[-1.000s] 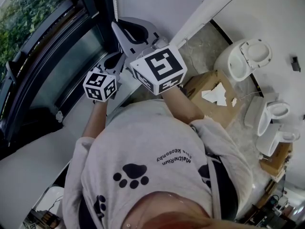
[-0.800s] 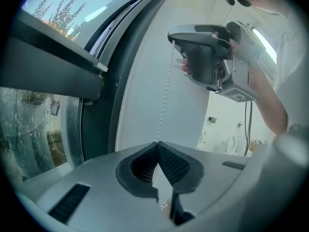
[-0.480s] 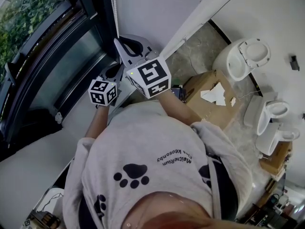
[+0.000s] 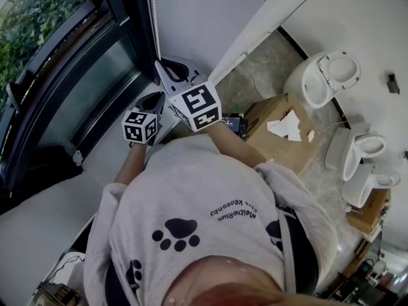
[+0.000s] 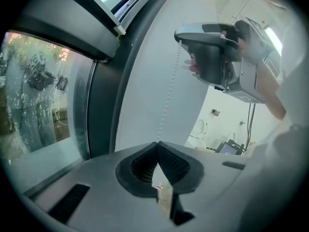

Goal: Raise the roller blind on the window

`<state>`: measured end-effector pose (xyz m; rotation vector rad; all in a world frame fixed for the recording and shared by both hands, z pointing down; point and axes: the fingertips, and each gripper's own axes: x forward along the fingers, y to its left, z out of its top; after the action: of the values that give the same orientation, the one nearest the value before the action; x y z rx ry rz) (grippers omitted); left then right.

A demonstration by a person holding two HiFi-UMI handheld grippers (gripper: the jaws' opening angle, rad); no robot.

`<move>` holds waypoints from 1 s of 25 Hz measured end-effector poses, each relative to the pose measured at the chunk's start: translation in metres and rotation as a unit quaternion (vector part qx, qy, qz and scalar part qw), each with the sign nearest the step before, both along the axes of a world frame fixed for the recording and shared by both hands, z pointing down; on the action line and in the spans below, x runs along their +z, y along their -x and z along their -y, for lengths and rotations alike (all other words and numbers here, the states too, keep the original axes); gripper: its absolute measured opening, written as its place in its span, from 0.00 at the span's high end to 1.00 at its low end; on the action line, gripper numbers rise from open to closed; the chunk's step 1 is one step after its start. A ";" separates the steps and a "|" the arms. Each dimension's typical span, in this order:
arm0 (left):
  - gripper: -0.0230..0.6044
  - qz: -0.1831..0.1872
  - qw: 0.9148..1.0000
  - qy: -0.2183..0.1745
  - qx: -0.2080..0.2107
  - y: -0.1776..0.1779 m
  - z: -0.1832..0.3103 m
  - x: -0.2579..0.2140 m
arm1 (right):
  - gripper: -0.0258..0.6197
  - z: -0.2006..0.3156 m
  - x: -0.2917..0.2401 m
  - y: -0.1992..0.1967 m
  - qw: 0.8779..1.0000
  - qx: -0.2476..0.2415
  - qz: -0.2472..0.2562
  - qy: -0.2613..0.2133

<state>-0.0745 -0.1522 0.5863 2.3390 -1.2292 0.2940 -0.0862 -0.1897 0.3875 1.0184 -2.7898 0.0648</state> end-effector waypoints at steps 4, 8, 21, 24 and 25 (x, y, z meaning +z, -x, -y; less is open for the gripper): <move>0.95 0.010 1.000 0.013 -0.001 0.000 -0.005 0.014 | 0.95 -0.001 0.015 -0.001 1.000 0.001 0.000 0.010; 0.95 0.012 1.000 0.016 -0.006 0.001 -0.008 0.019 | 0.95 -0.004 0.021 0.000 1.000 0.000 0.000 0.010; 0.73 -0.026 0.998 -0.059 -0.018 0.006 -0.002 -0.034 | 0.95 -0.003 0.021 -0.001 1.000 0.006 0.002 0.005; 0.73 -0.031 0.994 -0.105 -0.024 0.018 0.003 -0.076 | 0.95 -0.004 0.021 -0.001 1.000 0.008 0.001 0.002; 0.73 -0.026 0.992 -0.123 -0.026 0.023 0.004 -0.092 | 0.95 -0.003 0.021 -0.002 1.000 0.009 0.001 0.002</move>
<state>-0.0971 -0.1566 0.4944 2.4980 -1.3653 0.0644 -0.0844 -0.1865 0.4084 1.0436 -2.7819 0.0750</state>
